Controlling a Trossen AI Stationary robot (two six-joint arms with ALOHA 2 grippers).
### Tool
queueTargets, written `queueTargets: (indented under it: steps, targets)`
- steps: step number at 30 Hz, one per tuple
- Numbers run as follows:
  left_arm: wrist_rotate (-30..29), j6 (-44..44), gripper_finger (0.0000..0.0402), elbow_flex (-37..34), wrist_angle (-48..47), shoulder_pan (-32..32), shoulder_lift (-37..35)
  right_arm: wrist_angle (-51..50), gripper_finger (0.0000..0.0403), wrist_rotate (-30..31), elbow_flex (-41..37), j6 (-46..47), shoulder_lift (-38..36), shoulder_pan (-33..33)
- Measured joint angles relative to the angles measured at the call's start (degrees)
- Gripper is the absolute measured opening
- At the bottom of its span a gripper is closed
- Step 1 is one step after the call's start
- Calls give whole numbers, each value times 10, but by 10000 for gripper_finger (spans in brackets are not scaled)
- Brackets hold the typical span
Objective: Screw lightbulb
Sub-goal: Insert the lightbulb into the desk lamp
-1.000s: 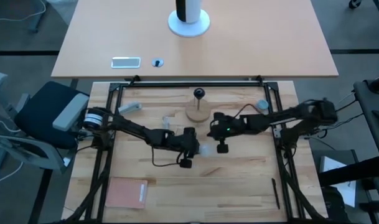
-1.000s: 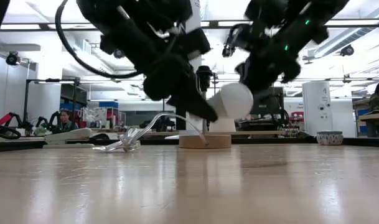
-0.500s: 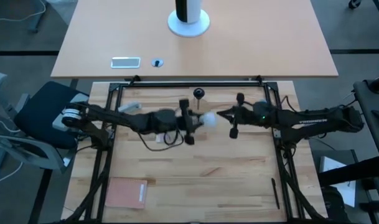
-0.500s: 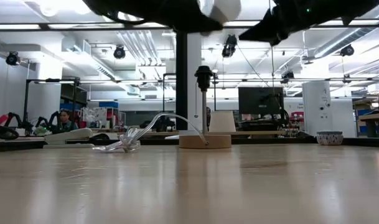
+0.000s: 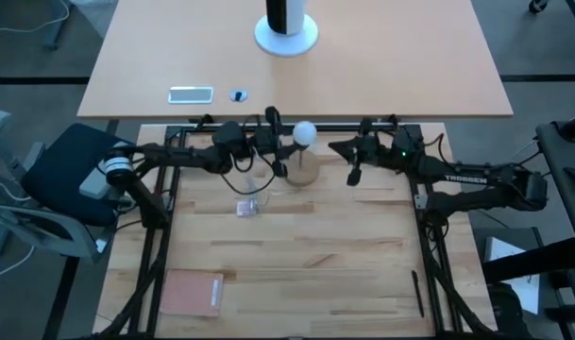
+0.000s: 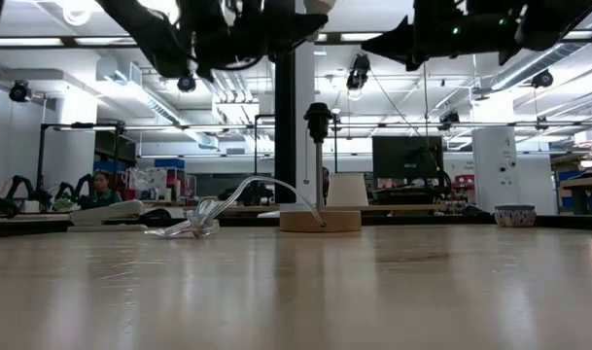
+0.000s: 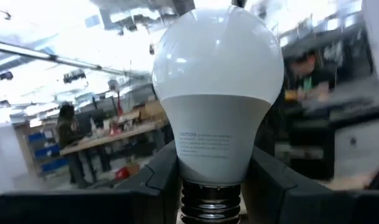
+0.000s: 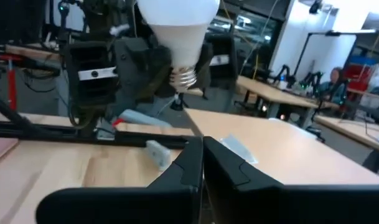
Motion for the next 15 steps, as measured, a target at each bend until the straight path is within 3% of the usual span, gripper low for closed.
queueTargets:
  steps: [8,15]
  targets:
    - [26,-40,118,-1,66,20,31,90,15,-22,3,18,67,-30]
    - [60,-51,118,-6,71,17,28,87,82,-36,25,23,55,-6]
